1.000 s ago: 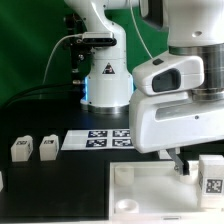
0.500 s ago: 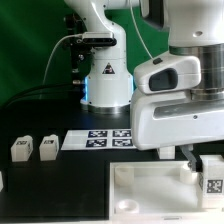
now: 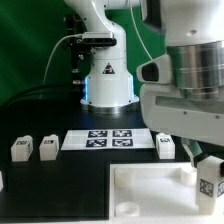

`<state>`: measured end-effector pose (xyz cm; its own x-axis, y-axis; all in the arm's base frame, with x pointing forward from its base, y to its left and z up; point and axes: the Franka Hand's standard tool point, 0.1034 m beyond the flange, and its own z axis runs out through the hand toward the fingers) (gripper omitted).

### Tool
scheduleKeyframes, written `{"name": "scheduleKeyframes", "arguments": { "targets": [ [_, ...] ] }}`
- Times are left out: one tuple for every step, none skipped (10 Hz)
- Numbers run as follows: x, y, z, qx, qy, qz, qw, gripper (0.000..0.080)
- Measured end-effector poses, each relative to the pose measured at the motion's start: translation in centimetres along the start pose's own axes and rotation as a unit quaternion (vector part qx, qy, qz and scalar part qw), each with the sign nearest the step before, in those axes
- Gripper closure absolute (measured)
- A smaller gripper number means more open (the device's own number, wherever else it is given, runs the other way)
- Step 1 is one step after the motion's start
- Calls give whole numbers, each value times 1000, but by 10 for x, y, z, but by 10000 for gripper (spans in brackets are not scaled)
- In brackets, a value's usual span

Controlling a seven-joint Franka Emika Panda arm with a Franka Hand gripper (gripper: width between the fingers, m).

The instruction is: Assemble one leg

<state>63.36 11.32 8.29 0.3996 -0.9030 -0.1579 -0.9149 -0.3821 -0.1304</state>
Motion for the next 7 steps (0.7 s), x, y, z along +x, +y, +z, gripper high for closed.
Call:
{"name": "scheduleKeyframes", "arguments": {
  "targets": [
    [-2, 0, 0, 0, -1, 52, 999, 505],
    [-5, -1, 0, -4, -4, 88, 996, 505],
    [-5, -1, 0, -3, -8, 145, 989, 505],
    [-6, -2, 1, -2, -10, 181, 983, 424],
    [-7, -2, 1, -2, -10, 155, 988, 424],
    [-7, -2, 1, -2, -11, 139, 990, 246],
    [-9, -1, 2, -4, -5, 103, 995, 169]
  ]
}}
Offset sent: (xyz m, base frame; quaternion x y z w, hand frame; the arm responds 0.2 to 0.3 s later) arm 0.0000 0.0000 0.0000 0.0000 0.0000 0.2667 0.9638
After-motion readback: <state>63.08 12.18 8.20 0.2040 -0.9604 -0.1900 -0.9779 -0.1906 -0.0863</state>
